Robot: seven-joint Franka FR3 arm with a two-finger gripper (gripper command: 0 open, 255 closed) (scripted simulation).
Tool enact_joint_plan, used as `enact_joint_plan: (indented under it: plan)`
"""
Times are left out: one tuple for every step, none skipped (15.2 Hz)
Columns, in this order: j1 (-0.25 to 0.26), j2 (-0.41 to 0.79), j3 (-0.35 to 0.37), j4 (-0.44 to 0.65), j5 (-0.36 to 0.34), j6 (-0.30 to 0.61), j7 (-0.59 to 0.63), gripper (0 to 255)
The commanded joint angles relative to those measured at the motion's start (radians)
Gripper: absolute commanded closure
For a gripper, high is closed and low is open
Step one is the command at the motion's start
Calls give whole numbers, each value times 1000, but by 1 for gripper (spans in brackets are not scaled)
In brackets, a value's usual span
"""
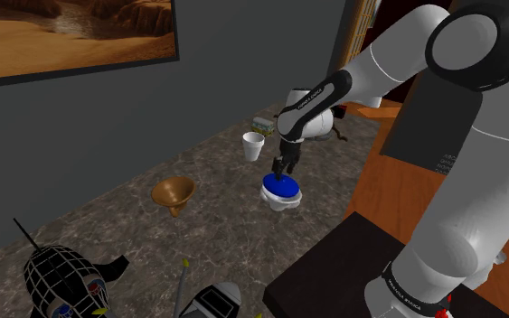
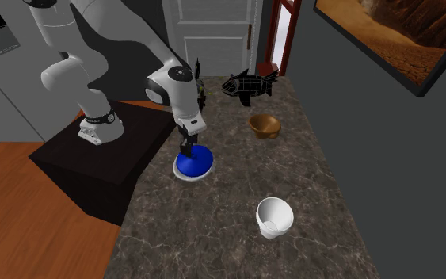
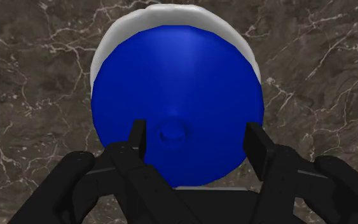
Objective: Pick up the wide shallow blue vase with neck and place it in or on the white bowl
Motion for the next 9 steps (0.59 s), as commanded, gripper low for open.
enact_joint_plan:
  plan:
    - [0,0,0,0,0,0,0,0]
    - [0,0,0,0,0,0,0,0]
    - [0,0,0,0,0,0,0,0]
    - [0,0,0,0,0,0,0,0]
    - [-1,-26,-1,7,-3,-33,2,0]
    - [-1,-51,-3,15,-6,-66,4,0]
    - [-2,-75,-4,24,-8,-99,5,0]
    - [-3,-93,-5,33,-10,-126,7,0]
    - [-3,-93,-5,33,-10,-126,7,0]
